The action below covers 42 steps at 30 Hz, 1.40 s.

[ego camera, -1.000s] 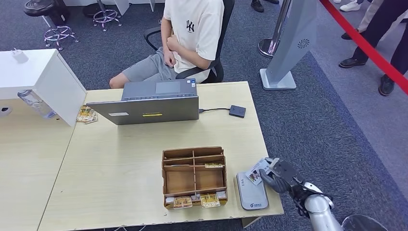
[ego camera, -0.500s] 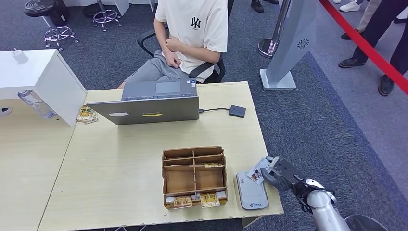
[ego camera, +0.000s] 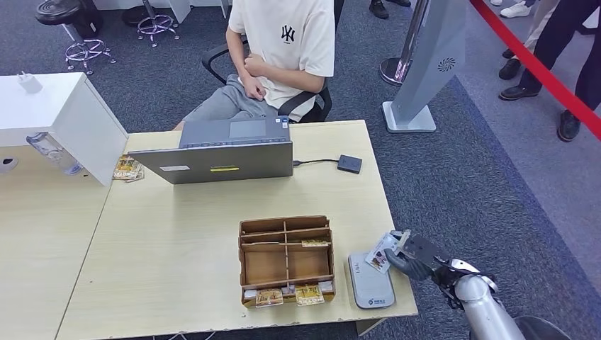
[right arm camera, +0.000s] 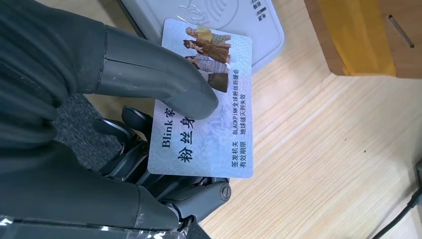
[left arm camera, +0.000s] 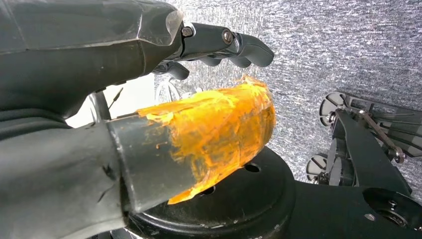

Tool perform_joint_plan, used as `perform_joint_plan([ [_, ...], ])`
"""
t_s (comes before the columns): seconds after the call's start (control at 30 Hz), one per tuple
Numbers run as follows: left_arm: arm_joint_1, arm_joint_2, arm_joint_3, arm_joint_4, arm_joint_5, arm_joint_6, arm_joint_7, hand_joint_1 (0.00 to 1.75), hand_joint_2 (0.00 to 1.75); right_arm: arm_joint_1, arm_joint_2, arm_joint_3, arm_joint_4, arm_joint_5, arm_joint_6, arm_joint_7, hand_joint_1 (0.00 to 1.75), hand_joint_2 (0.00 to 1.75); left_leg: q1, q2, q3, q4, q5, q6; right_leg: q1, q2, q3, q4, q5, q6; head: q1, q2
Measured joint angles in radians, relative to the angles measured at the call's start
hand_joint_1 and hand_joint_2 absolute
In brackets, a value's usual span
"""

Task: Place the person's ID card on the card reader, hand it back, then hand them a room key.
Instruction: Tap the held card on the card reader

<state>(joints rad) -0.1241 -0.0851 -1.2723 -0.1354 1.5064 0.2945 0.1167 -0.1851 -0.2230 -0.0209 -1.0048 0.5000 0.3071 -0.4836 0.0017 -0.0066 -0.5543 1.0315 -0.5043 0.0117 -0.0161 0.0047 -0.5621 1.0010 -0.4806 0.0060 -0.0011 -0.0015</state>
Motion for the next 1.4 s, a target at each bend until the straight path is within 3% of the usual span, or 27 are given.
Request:
perform_joint_plan([
  [0.83, 0.001, 0.0, 0.027, 0.0, 0.0, 0.004, -0.004, 0.0, 0.0, 0.028, -0.063, 0.132, -0.092, -0.017, 0.027, 0.012, 1.75, 1.75, 0.0, 0.0, 0.0, 0.0, 0.0, 0.0, 0.0, 0.0, 0.0, 0.0, 0.0, 0.0, 0.0, 0.0],
  [1.4, 0.001, 0.0, 0.033, 0.0, 0.0, 0.01, -0.014, 0.0, 0.0, -0.012, -0.078, 0.227, -0.092, 0.071, -0.049, 0.065, 1.75, 1.75, 0.0, 0.001, 0.002, 0.0, 0.0, 0.0, 0.0, 0.0, 0.001, 0.0, 0.0, 0.0, 0.0, 0.0],
])
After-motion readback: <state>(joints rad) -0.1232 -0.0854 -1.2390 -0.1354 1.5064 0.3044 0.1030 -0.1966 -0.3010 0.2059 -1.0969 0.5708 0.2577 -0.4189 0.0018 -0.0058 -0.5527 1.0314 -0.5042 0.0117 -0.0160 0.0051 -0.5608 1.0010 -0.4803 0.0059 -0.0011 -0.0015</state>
